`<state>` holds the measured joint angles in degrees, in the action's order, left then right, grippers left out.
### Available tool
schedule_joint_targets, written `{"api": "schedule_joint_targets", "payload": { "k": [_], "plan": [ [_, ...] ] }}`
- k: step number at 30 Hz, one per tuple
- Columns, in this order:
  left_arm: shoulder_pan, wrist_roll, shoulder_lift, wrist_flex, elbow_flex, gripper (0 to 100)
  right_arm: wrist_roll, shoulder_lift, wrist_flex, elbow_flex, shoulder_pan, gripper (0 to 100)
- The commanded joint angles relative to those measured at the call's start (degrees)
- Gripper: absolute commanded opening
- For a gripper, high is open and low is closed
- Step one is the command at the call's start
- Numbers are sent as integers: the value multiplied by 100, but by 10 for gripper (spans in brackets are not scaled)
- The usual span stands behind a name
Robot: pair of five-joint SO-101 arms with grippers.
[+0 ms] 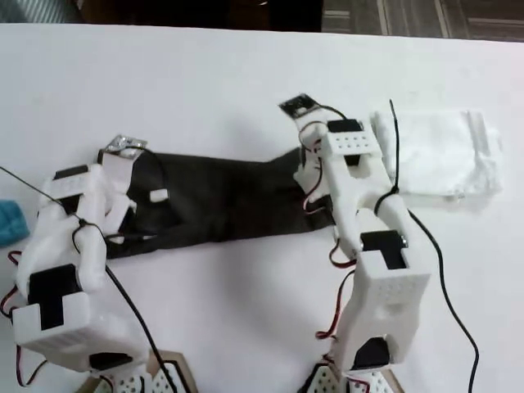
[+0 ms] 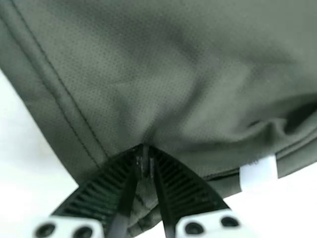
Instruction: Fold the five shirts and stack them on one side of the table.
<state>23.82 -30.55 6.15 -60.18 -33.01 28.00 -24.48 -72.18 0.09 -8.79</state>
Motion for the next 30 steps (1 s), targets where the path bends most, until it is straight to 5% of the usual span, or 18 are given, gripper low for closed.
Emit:
{"api": "schedule_joint_targets", "payload": {
  "k": [1, 17, 25, 30],
  "plan": [
    [167, -35, 0, 132, 4, 27, 369, 602, -163, 290, 207, 21],
    [167, -9, 0, 132, -22, 27, 598, 2510, 655, 2725, 198, 21],
    [167, 0, 0, 123, -31, 27, 598, 3749, 75, 2708, 154, 21],
    [167, 0, 0, 132, -31, 27, -141, 4013, 514, 2734, -752, 21]
  ]
}}
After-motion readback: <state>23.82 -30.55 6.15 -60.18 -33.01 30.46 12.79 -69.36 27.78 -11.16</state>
